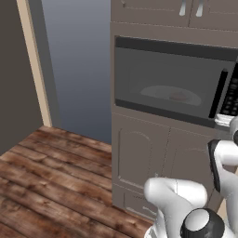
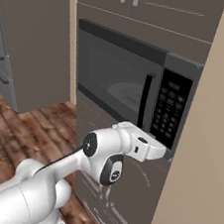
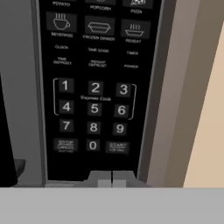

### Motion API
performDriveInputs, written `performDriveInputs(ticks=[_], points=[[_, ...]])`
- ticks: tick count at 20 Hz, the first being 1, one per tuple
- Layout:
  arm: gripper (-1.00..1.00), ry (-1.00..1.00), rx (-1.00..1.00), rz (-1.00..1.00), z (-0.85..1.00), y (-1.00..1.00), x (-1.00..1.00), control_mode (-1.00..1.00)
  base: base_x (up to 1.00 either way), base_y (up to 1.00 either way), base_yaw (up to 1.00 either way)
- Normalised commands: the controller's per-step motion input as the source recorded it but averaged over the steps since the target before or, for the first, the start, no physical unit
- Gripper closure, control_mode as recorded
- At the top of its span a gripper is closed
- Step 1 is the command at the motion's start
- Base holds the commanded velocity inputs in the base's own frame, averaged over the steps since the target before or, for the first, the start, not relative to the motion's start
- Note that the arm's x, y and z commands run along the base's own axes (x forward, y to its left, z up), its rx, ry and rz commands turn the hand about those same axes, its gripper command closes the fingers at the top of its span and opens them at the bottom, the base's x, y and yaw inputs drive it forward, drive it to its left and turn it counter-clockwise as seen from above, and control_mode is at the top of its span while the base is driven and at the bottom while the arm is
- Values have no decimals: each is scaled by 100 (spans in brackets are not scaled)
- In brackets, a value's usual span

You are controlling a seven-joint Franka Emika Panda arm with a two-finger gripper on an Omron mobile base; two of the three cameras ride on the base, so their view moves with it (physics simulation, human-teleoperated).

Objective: Transport the steak from the fridge to the microwave and turn on the microwave.

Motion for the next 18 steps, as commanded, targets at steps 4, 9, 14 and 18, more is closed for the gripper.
performDriveInputs(ticks=[4, 9, 14, 18], points=[[100, 0, 0, 0, -18, 0, 16, -100, 0, 0, 0], [100, 0, 0, 0, -3, -22, 26, -100, 0, 0, 0], [100, 0, 0, 0, 0, -22, 14, -100, 0, 0, 0], [100, 0, 0, 0, -6, -13, 6, -100, 0, 0, 0]])
